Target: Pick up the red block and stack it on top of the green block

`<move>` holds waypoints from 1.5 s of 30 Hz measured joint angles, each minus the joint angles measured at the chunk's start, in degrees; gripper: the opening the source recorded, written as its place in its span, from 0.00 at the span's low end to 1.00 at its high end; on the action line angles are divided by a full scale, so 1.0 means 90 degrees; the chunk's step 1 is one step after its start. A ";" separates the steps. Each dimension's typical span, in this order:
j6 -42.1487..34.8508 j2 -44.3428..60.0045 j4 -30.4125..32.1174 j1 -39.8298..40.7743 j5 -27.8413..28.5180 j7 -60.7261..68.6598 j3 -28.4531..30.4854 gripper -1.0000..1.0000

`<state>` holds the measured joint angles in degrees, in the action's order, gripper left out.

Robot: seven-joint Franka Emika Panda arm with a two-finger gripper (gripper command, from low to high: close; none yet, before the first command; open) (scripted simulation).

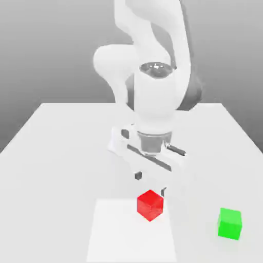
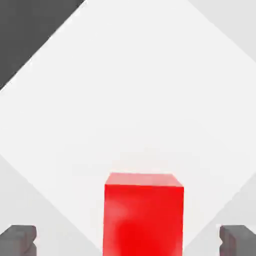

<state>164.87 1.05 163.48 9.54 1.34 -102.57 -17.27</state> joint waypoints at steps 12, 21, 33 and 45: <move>0.1040 0.1252 -0.0170 -0.0865 0.1311 -0.0971 0.1199 0.00; -0.0168 -0.0214 0.0056 -0.0675 -0.0208 0.0125 0.0597 0.00; -0.1532 0.0328 -0.1796 -0.2140 0.0071 0.3514 -0.0133 0.00; -0.0880 0.1556 -0.2303 -0.2577 0.1048 0.3642 0.0105 1.00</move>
<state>156.95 15.06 142.75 -13.66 10.77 -69.80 -16.33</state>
